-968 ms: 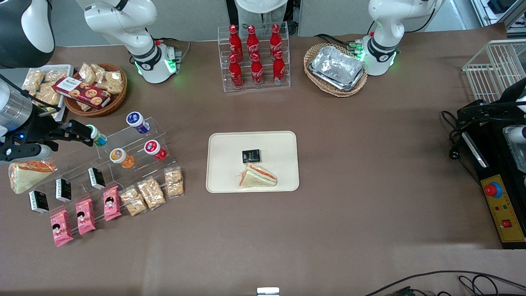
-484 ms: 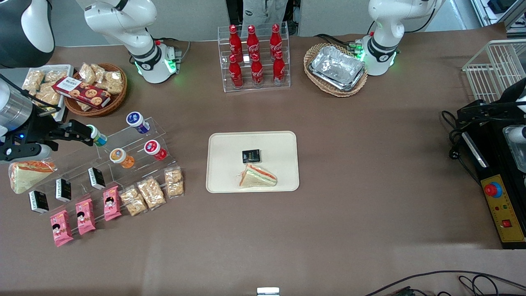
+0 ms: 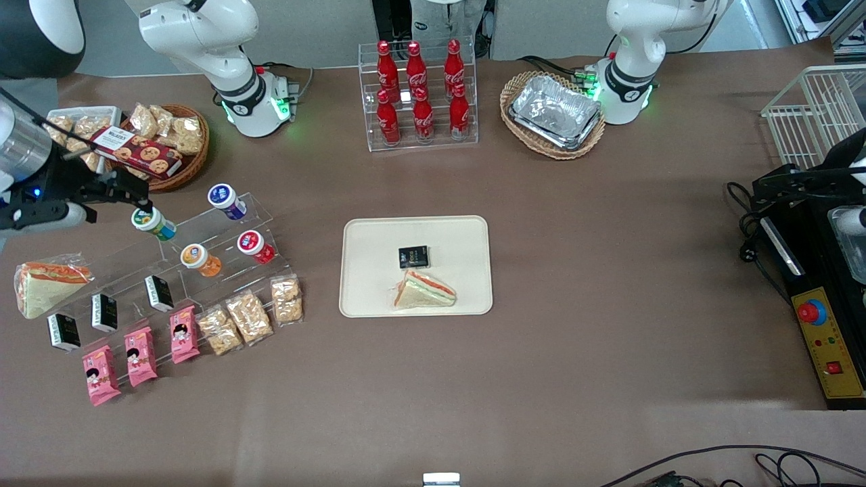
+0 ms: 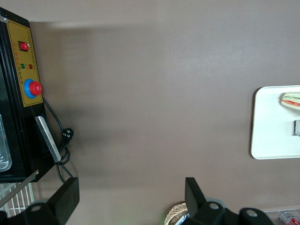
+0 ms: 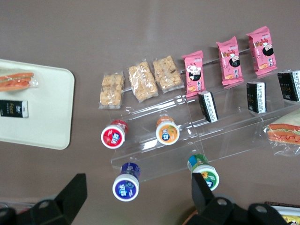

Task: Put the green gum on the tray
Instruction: 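Move the right gripper over the snack rack toward the green-lidded cup, then lower the open right gripper around the green-lidded cup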

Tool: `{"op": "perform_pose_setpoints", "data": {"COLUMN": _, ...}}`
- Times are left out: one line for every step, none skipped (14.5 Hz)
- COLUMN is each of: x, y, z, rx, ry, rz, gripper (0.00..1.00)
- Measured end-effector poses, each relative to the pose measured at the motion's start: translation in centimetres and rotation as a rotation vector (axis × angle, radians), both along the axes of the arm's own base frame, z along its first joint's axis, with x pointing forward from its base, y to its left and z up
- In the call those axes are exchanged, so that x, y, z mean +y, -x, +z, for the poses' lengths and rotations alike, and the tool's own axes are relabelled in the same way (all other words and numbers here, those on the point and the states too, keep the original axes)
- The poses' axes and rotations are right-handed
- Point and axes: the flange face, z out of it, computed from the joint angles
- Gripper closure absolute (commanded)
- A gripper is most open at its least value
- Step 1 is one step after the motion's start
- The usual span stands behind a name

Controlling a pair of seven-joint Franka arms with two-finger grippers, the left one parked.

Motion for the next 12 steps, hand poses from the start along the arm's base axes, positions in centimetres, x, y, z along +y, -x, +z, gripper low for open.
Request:
{"op": "perform_pose_setpoints", "data": {"x": -0.5, "y": 0.9, "z": -0.1, "rx": -0.006, "ry": -0.001, "rz": 0.018, "gripper": 0.00}}
{"op": "perform_pose_setpoints", "data": {"x": -1.2, "y": 1.7, "z": -0.2, "rx": -0.012, "ry": 0.000, "rz": 0.040, "gripper": 0.00}}
{"op": "perform_pose_setpoints", "data": {"x": -2.0, "y": 2.4, "z": -0.3, "rx": -0.013, "ry": 0.002, "rz": 0.063, "gripper": 0.00}}
{"op": "perform_pose_setpoints", "data": {"x": -2.9, "y": 2.9, "z": -0.5, "rx": -0.016, "ry": 0.002, "rz": 0.078, "gripper": 0.00}}
{"op": "perform_pose_setpoints", "data": {"x": -3.8, "y": 3.3, "z": -0.9, "rx": -0.025, "ry": 0.001, "rz": 0.086, "gripper": 0.00}}
{"op": "perform_pose_setpoints", "data": {"x": -4.6, "y": 3.6, "z": -1.4, "rx": -0.036, "ry": 0.000, "rz": 0.096, "gripper": 0.00}}
{"op": "perform_pose_setpoints", "data": {"x": -5.3, "y": 4.0, "z": -2.1, "rx": -0.046, "ry": 0.003, "rz": 0.110, "gripper": 0.00}}
{"op": "perform_pose_setpoints", "data": {"x": -5.8, "y": 4.5, "z": -2.8, "rx": -0.056, "ry": 0.013, "rz": 0.117, "gripper": 0.00}}
{"op": "perform_pose_setpoints", "data": {"x": -6.4, "y": 5.0, "z": -3.6, "rx": -0.064, "ry": 0.018, "rz": 0.119, "gripper": 0.00}}
{"op": "perform_pose_setpoints", "data": {"x": -7.0, "y": 5.4, "z": -4.4, "rx": -0.072, "ry": 0.019, "rz": 0.127, "gripper": 0.00}}
{"op": "perform_pose_setpoints", "data": {"x": -7.8, "y": 5.8, "z": -5.1, "rx": -0.080, "ry": 0.019, "rz": 0.139, "gripper": 0.00}}
{"op": "perform_pose_setpoints", "data": {"x": -8.6, "y": 6.0, "z": -5.9, "rx": -0.087, "ry": 0.020, "rz": 0.146, "gripper": 0.00}}
